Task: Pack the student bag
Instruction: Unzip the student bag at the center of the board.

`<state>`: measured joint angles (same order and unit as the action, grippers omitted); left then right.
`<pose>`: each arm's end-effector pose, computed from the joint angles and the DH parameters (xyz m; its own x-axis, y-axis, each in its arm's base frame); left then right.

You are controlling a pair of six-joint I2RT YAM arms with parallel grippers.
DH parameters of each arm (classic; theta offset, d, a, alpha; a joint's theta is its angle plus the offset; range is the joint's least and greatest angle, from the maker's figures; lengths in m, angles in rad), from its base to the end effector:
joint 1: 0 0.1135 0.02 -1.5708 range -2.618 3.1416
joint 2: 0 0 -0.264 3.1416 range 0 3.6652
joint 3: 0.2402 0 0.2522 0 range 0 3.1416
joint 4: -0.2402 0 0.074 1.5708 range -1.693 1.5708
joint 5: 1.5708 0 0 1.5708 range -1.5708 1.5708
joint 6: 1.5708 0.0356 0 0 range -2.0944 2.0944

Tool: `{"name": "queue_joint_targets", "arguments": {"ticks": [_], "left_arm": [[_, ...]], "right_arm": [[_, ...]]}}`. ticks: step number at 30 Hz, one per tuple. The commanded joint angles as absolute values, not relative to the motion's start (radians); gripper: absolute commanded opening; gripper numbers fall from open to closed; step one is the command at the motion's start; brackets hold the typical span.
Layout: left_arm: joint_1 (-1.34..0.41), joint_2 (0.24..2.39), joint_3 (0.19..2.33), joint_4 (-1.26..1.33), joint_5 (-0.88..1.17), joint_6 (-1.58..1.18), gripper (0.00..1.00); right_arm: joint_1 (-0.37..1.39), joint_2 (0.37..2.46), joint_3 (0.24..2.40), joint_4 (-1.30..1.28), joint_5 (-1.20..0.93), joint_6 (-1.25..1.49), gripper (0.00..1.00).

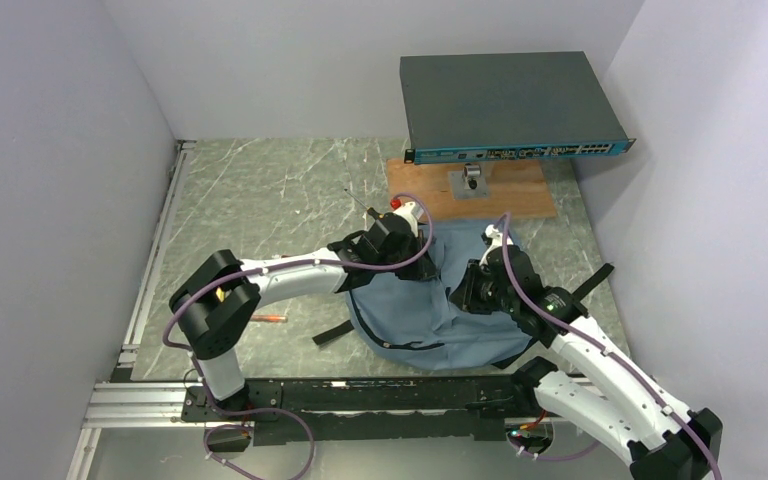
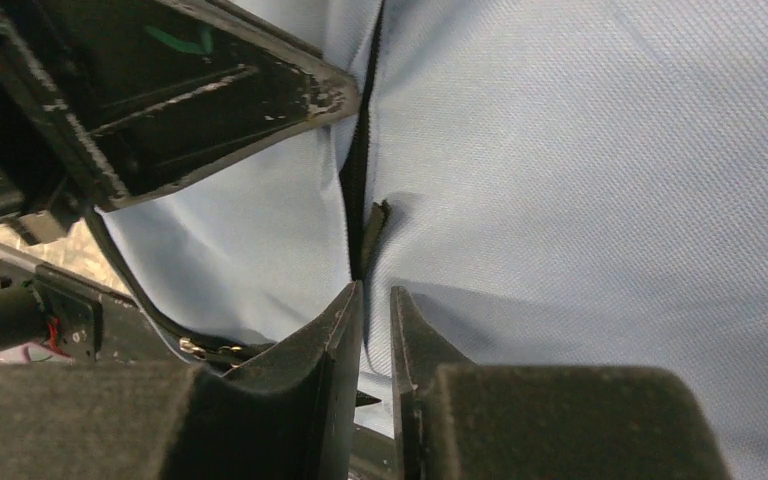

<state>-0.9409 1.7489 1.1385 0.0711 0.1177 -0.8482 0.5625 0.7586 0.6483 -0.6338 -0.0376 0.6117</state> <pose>0.2297 -0.3222 0.2259 -0.8465 -0.1033 -0.5222 0.3431 0.6443 -0.6835 0.1339 0.0860 0.2536 -0.7885 0.1813 -0.5877 -0.1264 0.8874 0.4433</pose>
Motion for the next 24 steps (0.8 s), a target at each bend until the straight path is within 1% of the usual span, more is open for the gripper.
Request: {"name": "queue_joint_targets", "arguments": {"ticks": [1, 5, 8, 11, 14, 18, 24], "left_arm": [[-0.948, 1.699, 1.111, 0.089, 0.175, -0.821, 0.01], [-0.948, 1.712, 1.098, 0.124, 0.202, -0.833, 0.0], [-0.949, 1.718, 1.097, 0.134, 0.213, -0.833, 0.0], [-0.95, 1.715, 1.089, 0.136, 0.212, -0.83, 0.0], [-0.949, 1.711, 1.077, 0.141, 0.216, -0.829, 0.0], [-0.948, 1.709, 1.076, 0.144, 0.218, -0.826, 0.0], [-0.948, 1.721, 1.081, 0.157, 0.225, -0.827, 0.0]], "right_arm": [[0.557, 0.77, 0.64, -0.582, 0.021, 0.648, 0.2], [0.552, 0.802, 0.646, -0.572, 0.031, 0.664, 0.21], [0.534, 0.772, 0.623, -0.53, 0.006, 0.677, 0.21], [0.493, 0.749, 0.592, -0.477, -0.085, 0.693, 0.26], [0.449, 0.756, 0.564, -0.42, -0.191, 0.704, 0.28], [0.405, 0.758, 0.532, -0.365, -0.28, 0.717, 0.25], [0.372, 0.764, 0.504, -0.352, -0.295, 0.718, 0.17]]}}
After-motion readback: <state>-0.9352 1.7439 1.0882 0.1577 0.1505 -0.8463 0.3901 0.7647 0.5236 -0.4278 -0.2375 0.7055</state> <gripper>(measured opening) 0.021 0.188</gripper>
